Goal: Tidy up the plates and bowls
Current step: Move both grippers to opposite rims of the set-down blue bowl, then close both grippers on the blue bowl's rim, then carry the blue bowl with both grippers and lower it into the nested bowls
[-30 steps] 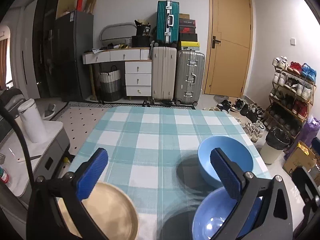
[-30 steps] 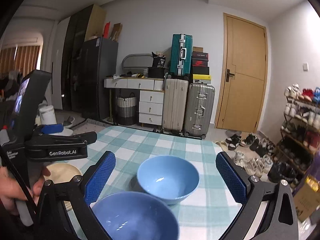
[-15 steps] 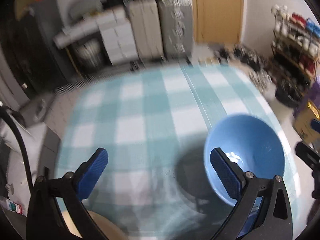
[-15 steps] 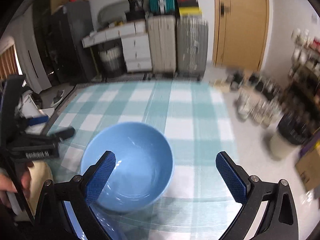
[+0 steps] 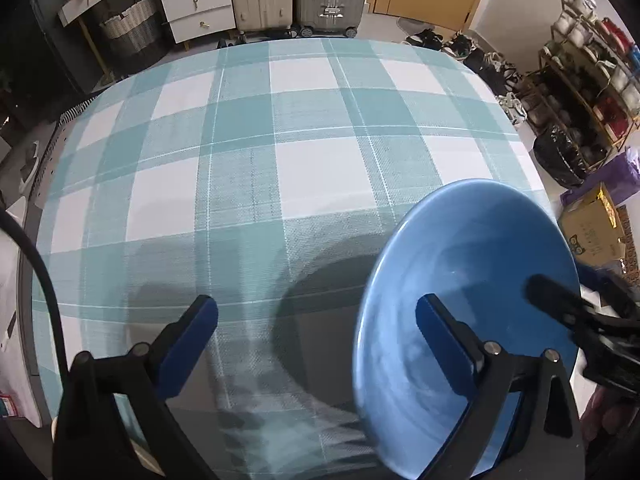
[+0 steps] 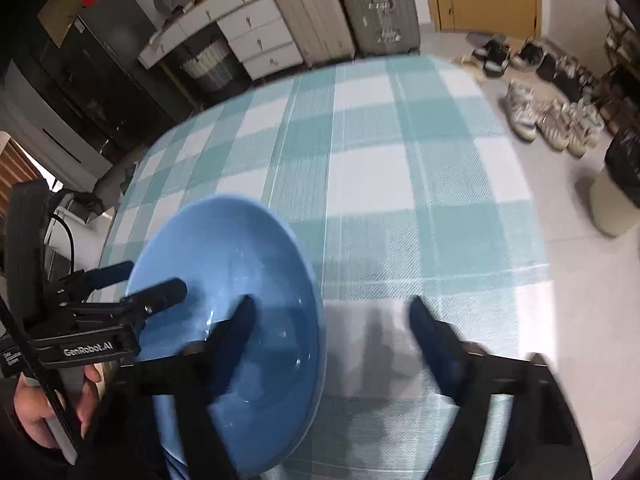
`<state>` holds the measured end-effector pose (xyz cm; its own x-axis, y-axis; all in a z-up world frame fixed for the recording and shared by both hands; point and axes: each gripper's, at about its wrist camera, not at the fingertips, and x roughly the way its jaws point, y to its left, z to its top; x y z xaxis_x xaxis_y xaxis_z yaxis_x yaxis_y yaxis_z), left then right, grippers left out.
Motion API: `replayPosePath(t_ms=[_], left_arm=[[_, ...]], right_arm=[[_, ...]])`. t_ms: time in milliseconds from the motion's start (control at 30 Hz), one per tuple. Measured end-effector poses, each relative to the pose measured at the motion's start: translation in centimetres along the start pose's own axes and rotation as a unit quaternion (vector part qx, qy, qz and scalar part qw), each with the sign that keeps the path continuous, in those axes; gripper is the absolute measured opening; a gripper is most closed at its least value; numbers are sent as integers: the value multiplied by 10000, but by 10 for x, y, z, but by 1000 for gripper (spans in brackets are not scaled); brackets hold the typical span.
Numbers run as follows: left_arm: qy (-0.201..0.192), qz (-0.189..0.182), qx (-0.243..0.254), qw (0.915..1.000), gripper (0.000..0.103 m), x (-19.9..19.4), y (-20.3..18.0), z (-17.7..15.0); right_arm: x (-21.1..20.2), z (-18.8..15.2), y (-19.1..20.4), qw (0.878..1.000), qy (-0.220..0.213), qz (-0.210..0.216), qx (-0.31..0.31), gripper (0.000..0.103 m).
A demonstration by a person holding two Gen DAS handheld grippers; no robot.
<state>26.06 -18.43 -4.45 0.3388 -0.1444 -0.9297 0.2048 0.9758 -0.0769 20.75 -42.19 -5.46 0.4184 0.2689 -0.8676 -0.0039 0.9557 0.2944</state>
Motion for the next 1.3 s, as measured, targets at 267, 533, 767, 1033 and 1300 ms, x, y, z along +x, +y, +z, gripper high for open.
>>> replayPosePath(t_ms=[267, 533, 767, 1033, 1300], left_arm=[[76, -239, 149, 9996, 30, 1, -6, -1], [157, -593, 29, 9981, 7, -3, -7, 0], [120, -449, 218, 9987, 6, -11, -15, 1], [269, -497, 72, 9984, 7, -3, -4, -2], [266, -580, -5, 9980, 8, 2, 1, -14]], right_arm=[[5, -6, 4, 9995, -11, 324, 54, 26], [1, -6, 12, 9998, 62, 124, -160, 15], [-3, -5, 7, 9998, 123, 139, 7, 14], [-2, -2, 16, 9996, 254, -10, -123, 13], [10, -6, 16, 9987, 511, 16, -37, 13]])
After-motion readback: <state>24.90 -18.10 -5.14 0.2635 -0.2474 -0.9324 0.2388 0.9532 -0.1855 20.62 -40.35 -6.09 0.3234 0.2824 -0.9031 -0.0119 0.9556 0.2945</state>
